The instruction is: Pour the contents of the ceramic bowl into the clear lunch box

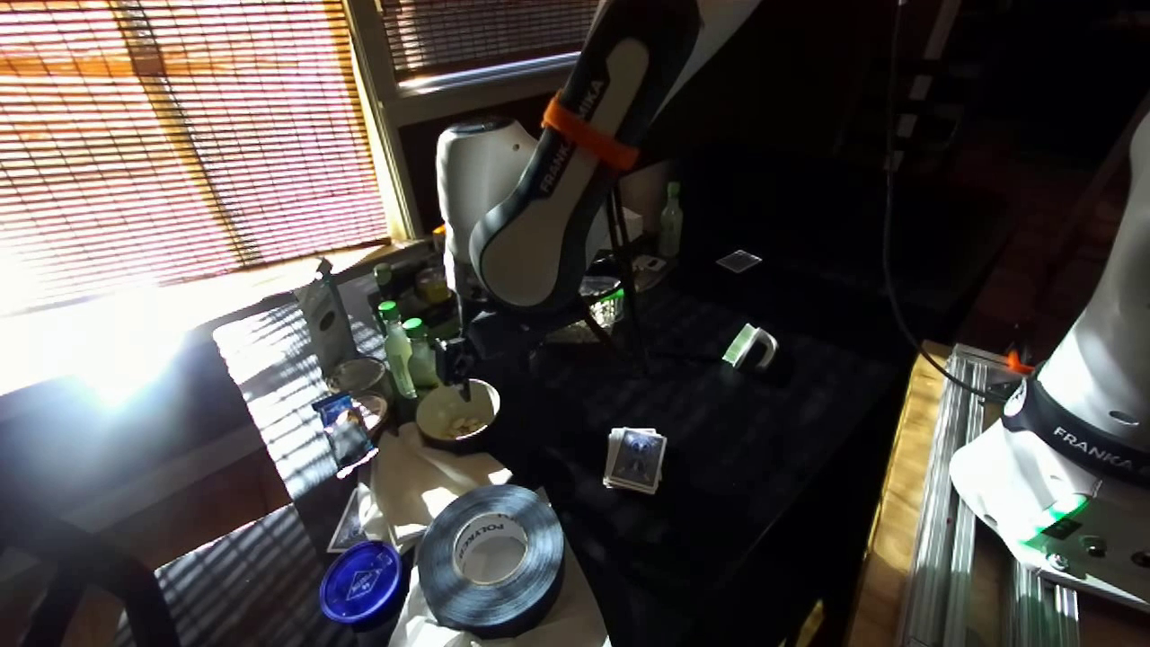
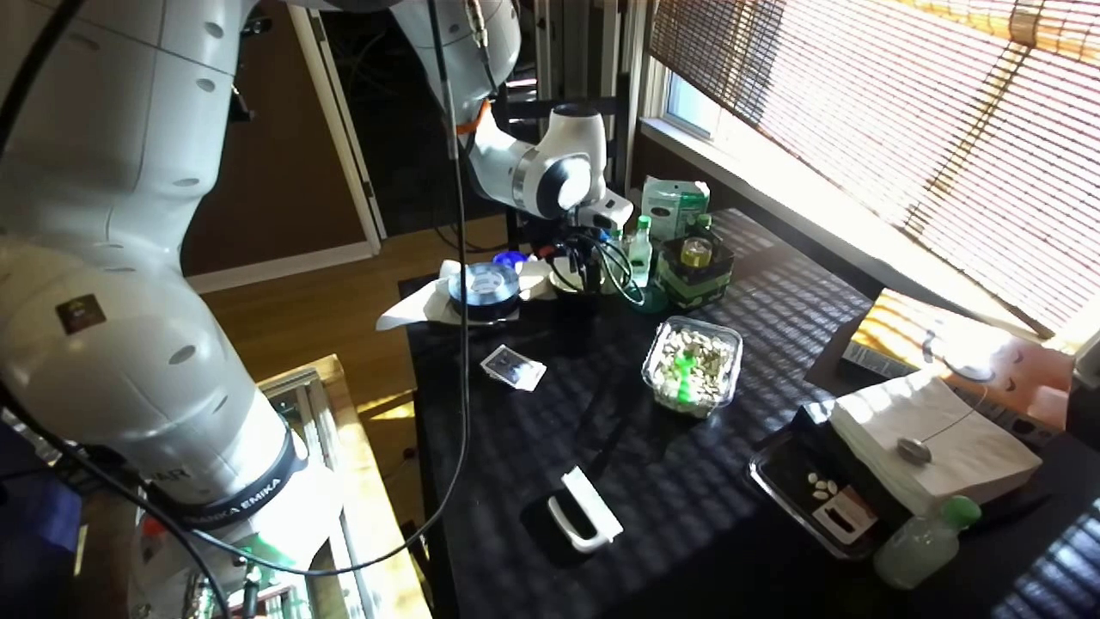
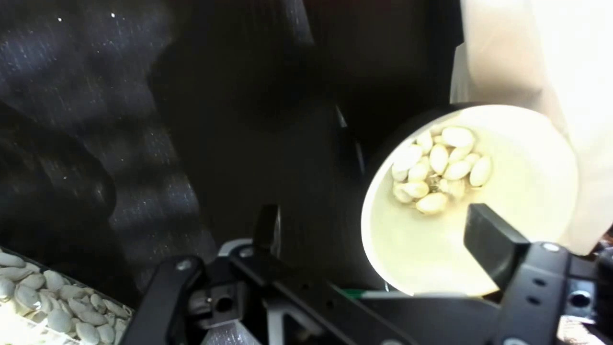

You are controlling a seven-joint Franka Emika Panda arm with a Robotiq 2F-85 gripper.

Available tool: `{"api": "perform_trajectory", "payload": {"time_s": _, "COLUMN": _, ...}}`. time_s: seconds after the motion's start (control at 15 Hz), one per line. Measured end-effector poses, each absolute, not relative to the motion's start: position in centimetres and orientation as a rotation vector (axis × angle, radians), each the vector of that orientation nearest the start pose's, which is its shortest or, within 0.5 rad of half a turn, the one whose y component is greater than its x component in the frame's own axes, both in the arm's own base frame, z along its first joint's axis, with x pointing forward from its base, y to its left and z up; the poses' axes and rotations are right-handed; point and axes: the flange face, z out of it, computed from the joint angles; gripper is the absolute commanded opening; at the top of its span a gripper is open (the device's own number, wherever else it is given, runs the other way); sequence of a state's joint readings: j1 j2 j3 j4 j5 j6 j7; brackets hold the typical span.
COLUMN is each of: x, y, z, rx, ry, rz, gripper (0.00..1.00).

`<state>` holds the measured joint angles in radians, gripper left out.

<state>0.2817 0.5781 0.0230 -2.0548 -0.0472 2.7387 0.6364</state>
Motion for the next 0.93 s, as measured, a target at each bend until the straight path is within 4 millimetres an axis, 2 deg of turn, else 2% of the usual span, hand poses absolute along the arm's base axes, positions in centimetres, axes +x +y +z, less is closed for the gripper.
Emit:
{"api": "perform_trajectory", "payload": {"time_s": 0.07, "x": 57.5, "y": 18.2, "z": 15.8, "rx": -3.059, "ry": 0.463, "rz": -0.153, "gripper": 0.75}}
{"api": "perform_trajectory", "payload": {"time_s": 0.13, "x": 57.8, "y": 18.1, "z": 15.6, "rx": -3.055, "ry": 0.476, "rz": -0.151, "gripper": 0.74}}
{"api": "perform_trajectory", "payload": {"time_s": 0.33, "x": 58.4, "y": 17.7, "z": 15.1, "rx": -3.042, "ry": 0.512, "rz": -0.148, "gripper": 0.6}}
{"api": "perform_trajectory", "payload": {"time_s": 0.47, "x": 58.7, "y": 17.5, "z": 14.8, "rx": -3.033, "ry": 0.526, "rz": -0.142, "gripper": 0.54}}
{"api": "perform_trajectory", "payload": {"time_s": 0.53, "x": 58.8, "y": 17.4, "z": 14.6, "rx": -3.03, "ry": 0.528, "rz": -0.137, "gripper": 0.32}}
{"api": "perform_trajectory", "payload": {"time_s": 0.67, "x": 59.0, "y": 17.2, "z": 14.1, "rx": -3.025, "ry": 0.532, "rz": -0.127, "gripper": 0.28}}
{"api": "perform_trajectory", "payload": {"time_s": 0.87, "x": 59.1, "y": 17.1, "z": 13.6, "rx": -3.025, "ry": 0.526, "rz": -0.118, "gripper": 0.04}}
{"api": "perform_trajectory", "payload": {"time_s": 0.93, "x": 59.2, "y": 17.1, "z": 13.5, "rx": -3.025, "ry": 0.522, "rz": -0.116, "gripper": 0.01}}
